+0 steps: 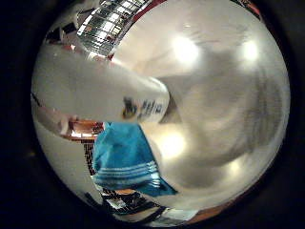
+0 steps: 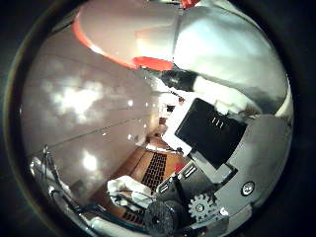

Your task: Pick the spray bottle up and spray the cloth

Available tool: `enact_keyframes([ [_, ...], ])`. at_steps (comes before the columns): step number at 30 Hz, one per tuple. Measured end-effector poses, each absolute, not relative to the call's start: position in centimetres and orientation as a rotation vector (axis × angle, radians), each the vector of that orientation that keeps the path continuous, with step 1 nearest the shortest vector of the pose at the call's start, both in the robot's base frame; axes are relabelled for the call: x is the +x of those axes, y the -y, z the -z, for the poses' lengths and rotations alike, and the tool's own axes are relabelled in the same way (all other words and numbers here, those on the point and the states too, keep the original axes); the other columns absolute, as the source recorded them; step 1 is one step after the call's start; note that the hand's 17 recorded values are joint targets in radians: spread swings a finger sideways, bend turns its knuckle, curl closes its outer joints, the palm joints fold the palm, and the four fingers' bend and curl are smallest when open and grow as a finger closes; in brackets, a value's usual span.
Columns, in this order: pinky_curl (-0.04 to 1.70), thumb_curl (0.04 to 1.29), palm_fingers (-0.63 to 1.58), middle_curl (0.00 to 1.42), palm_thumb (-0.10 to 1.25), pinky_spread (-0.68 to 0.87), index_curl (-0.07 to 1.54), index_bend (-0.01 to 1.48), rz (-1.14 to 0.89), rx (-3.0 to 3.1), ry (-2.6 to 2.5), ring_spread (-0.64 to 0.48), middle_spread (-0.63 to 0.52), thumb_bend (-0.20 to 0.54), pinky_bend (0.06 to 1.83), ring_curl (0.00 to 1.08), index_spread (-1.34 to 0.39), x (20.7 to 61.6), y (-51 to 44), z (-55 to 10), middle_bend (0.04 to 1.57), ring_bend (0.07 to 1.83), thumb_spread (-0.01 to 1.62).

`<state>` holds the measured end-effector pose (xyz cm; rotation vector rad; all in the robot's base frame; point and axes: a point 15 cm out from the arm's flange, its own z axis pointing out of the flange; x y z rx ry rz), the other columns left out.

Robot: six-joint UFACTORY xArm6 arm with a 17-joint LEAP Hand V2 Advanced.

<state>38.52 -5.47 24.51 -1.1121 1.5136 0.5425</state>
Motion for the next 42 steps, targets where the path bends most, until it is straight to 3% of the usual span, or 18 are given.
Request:
enact_keyframes([
  [8, 0.81, 0.52, 1.14, 0.75, 1.06, -0.22, 0.82, 1.10, -0.525, -1.083, -1.491, -0.20, -0.12, -0.011, 1.26, 0.67, -0.24, 42.2, 1.9, -26.9, 1.33, 1.37, 1.02],
  [22, 1.09, 0.62, 1.12, 0.72, 1.08, -0.18, 0.80, 1.19, -0.368, -1.403, -1.482, -0.21, -0.11, -0.012, 1.18, 0.72, -0.19, 44.6, 1.8, -40.0, 1.40, 1.38, 1.00],
  [33, 1.26, 0.67, 1.12, 0.70, 1.08, -0.17, 0.77, 1.22, -0.266, -1.954, -1.550, -0.21, -0.11, -0.014, 1.10, 0.75, -0.19, 40.3, -1.1, -48.4, 1.41, 1.38, 0.98],
  [42, 1.33, 0.69, 1.13, 0.69, 1.07, -0.17, 0.76, 1.22, -0.153, -2.453, -1.564, -0.21, -0.11, -0.015, 1.07, 0.76, -0.18, 36.4, -4.1, -47.8, 1.41, 1.36, 0.97],
])
